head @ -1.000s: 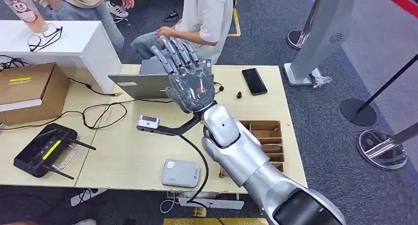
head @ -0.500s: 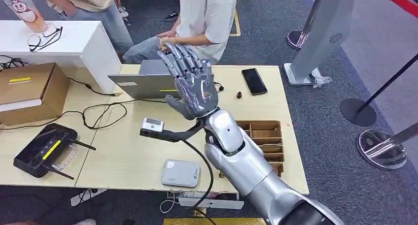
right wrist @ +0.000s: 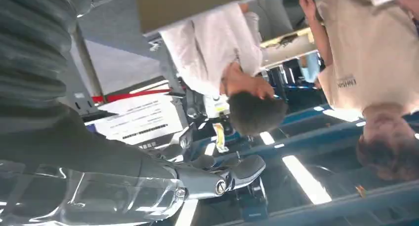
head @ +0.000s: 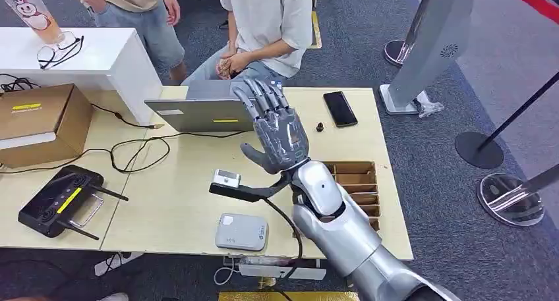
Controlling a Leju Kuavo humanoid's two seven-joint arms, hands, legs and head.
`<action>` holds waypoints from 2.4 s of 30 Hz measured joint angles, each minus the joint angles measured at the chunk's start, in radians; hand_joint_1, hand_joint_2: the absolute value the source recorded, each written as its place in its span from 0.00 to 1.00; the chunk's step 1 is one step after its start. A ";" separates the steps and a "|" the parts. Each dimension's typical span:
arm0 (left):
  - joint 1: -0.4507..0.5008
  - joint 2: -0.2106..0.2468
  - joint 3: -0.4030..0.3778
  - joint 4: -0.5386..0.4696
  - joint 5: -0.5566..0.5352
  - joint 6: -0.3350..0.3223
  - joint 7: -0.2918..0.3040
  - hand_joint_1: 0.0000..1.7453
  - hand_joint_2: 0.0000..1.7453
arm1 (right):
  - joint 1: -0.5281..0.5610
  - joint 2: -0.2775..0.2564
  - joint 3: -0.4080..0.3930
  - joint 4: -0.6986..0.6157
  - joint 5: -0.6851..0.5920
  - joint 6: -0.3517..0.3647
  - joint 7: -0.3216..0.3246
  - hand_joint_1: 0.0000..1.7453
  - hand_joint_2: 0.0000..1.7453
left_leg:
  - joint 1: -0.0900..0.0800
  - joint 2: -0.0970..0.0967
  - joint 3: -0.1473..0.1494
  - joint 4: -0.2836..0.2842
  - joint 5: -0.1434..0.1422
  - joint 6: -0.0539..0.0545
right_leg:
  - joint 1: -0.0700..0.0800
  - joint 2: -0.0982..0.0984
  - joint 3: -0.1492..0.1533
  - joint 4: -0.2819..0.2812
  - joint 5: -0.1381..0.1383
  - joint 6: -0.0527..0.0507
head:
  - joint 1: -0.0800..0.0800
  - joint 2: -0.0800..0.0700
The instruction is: Pass the card to the sensor for recognition and then transmit it.
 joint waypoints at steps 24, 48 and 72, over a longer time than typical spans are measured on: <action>0.017 0.003 0.021 0.000 0.027 0.004 -0.018 0.00 0.00 | 0.209 -0.176 -0.047 -0.138 0.070 -0.005 0.008 0.00 1.00 | 0.000 0.000 0.000 0.000 0.000 0.000 | 0.000 0.000 0.000 0.000 0.000 0.000 | 0.000 0.000; 0.017 0.005 0.023 0.000 0.024 -0.003 -0.018 0.00 0.00 | 0.273 -0.249 -0.078 -0.136 0.089 0.055 0.016 0.28 1.00 | 0.000 0.000 0.000 0.000 0.000 0.000 | 0.000 0.000 0.000 0.000 0.000 0.000 | 0.000 0.000; 0.017 0.005 0.023 0.000 0.016 -0.001 -0.024 0.00 0.00 | 0.258 -0.261 -0.080 -0.046 0.123 0.053 0.037 0.30 1.00 | 0.000 0.000 0.000 0.000 0.000 0.000 | 0.000 0.000 0.000 0.000 0.000 0.000 | 0.000 0.000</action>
